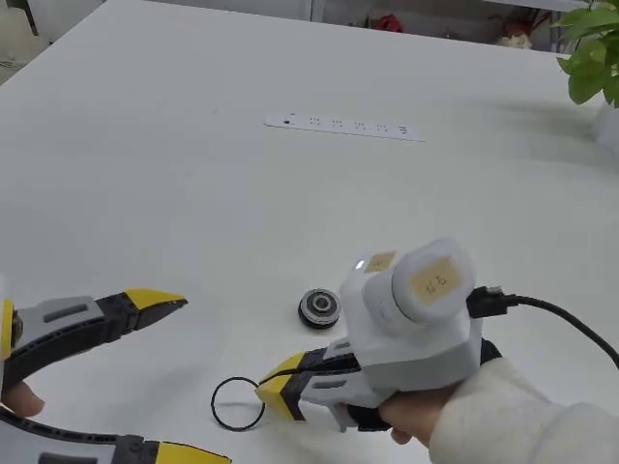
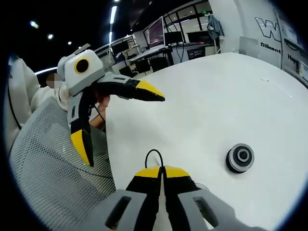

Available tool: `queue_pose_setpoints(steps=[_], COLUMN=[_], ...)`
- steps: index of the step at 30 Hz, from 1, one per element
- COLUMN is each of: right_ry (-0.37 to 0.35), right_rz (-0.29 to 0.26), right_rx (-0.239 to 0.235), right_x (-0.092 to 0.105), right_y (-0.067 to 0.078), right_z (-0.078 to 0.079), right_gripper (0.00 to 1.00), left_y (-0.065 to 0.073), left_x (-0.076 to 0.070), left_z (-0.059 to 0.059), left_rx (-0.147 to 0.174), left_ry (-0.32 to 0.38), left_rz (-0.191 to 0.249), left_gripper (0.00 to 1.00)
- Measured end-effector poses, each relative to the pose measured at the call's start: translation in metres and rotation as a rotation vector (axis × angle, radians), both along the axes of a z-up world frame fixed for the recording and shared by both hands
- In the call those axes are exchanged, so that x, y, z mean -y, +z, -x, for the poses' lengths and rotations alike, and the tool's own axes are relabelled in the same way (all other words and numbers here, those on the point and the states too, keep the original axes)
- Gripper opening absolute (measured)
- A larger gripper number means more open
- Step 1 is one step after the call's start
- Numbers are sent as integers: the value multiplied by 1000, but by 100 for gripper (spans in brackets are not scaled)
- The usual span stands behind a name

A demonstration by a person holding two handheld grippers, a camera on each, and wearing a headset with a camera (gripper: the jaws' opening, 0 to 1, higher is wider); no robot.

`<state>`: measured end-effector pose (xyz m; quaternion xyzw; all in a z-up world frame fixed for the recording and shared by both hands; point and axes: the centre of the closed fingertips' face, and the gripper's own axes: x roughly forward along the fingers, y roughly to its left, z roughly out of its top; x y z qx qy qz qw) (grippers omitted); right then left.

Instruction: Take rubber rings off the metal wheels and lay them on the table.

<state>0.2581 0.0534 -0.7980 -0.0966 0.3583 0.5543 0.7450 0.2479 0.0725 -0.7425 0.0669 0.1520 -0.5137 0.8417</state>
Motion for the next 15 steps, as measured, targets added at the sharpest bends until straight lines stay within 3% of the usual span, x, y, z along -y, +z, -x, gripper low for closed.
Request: queue_pose_setpoints(steps=[15], right_ry=[44], right_rz=[55], right_rx=[36], right_x=[-1], right_y=[-12], right_z=[6], right_gripper=[0], left_y=[0], left_x=[1], left_z=[-1], left_rx=[-9], left_ry=[0], left_rz=[9], left_gripper=[84])
